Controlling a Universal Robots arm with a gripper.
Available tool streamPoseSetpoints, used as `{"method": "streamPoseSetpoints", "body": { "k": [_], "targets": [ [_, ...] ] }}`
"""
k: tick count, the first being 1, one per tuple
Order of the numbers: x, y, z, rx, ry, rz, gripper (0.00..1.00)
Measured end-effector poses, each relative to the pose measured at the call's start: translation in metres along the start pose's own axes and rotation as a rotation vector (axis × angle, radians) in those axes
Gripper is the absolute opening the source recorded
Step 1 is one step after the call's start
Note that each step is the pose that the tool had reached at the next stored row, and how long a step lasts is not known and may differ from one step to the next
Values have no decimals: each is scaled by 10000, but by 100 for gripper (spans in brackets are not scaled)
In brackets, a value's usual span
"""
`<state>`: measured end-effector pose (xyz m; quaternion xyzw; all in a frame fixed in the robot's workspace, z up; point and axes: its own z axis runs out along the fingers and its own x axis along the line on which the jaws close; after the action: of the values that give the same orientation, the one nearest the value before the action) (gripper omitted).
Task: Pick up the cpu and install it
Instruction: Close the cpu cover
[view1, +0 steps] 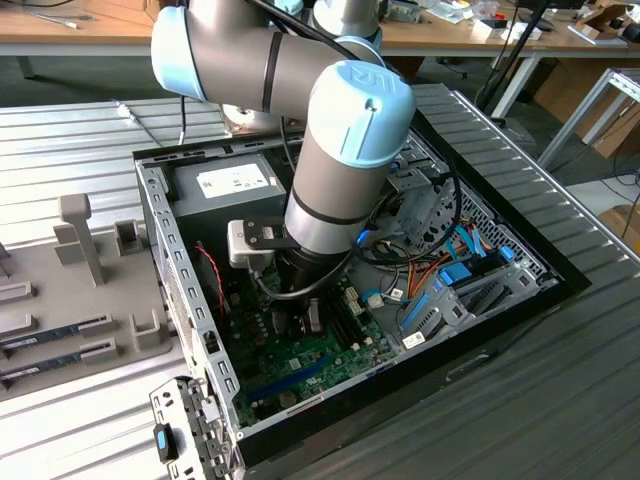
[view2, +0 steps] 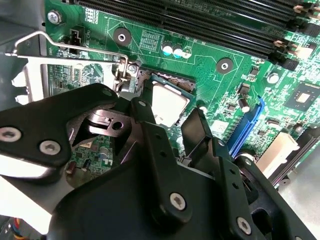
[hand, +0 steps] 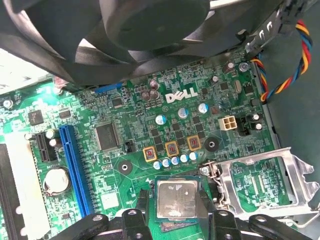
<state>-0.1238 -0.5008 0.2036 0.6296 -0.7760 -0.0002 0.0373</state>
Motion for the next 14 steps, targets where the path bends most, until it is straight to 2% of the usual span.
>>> {"method": "streamPoseSetpoints", "body": {
  "k": [5,14],
  "targets": [
    [-15,4,-1,20,25,-327,50],
    [-38,9,0,32,37,-536,50]
  ]
}}
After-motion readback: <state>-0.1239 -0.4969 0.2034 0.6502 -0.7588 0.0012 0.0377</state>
